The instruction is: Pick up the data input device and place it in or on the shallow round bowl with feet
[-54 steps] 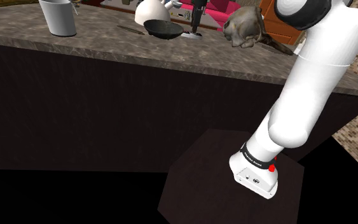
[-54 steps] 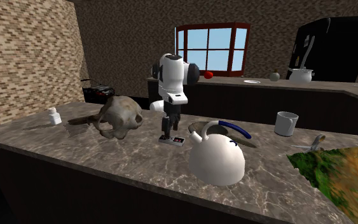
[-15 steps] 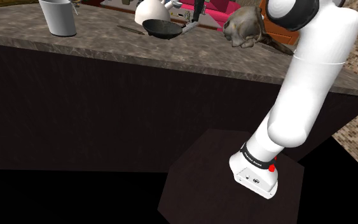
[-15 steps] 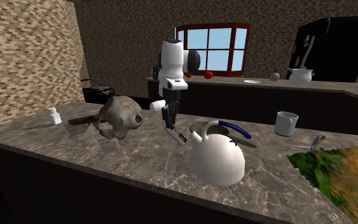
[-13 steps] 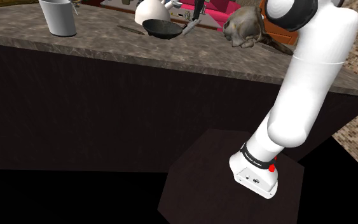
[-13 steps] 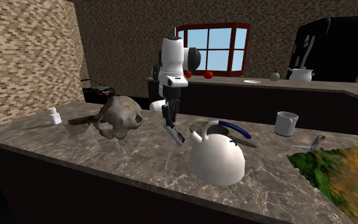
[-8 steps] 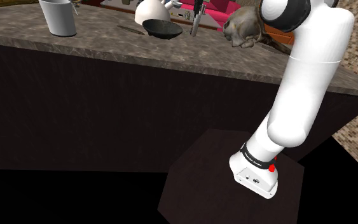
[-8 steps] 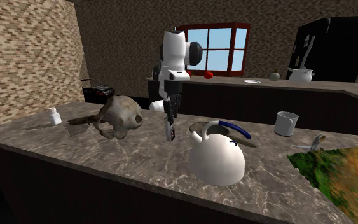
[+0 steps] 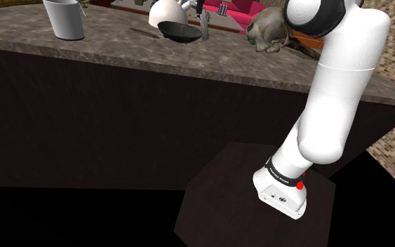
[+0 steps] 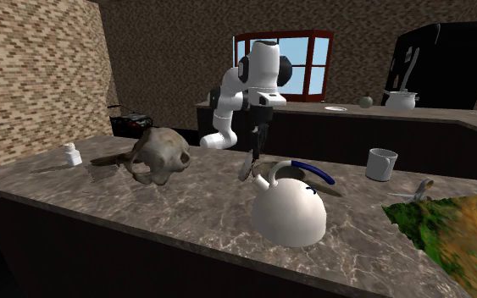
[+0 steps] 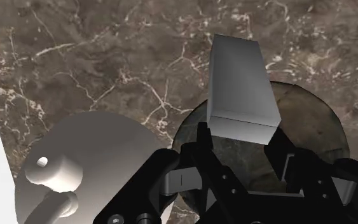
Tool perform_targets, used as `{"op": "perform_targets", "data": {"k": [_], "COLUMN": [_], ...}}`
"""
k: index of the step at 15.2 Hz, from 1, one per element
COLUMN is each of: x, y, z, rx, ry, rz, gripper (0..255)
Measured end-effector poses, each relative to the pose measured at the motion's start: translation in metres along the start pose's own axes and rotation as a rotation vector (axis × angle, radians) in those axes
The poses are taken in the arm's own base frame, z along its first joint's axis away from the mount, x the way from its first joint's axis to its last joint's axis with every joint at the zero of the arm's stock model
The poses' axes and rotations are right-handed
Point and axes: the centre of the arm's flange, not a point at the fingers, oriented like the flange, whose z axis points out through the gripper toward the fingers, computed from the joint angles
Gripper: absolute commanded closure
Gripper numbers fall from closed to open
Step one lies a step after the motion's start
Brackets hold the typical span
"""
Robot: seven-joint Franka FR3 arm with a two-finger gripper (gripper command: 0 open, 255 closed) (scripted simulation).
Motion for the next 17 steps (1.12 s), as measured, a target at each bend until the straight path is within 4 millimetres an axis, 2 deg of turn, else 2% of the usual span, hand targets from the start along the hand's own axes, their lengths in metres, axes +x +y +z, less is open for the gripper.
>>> {"op": "perform_targets", "data": {"k": [4, 5, 17], "x": [0.047, 0.054, 0.060], "y": [-0.029, -0.034, -0.040], "z": [0.001, 0.004, 0.060], "rx": [-0.001, 0.000, -0.001], "ry": [0.001, 0.000, 0.000], "rz": [0.001, 0.000, 0.003], "gripper": [255, 255, 255]}}
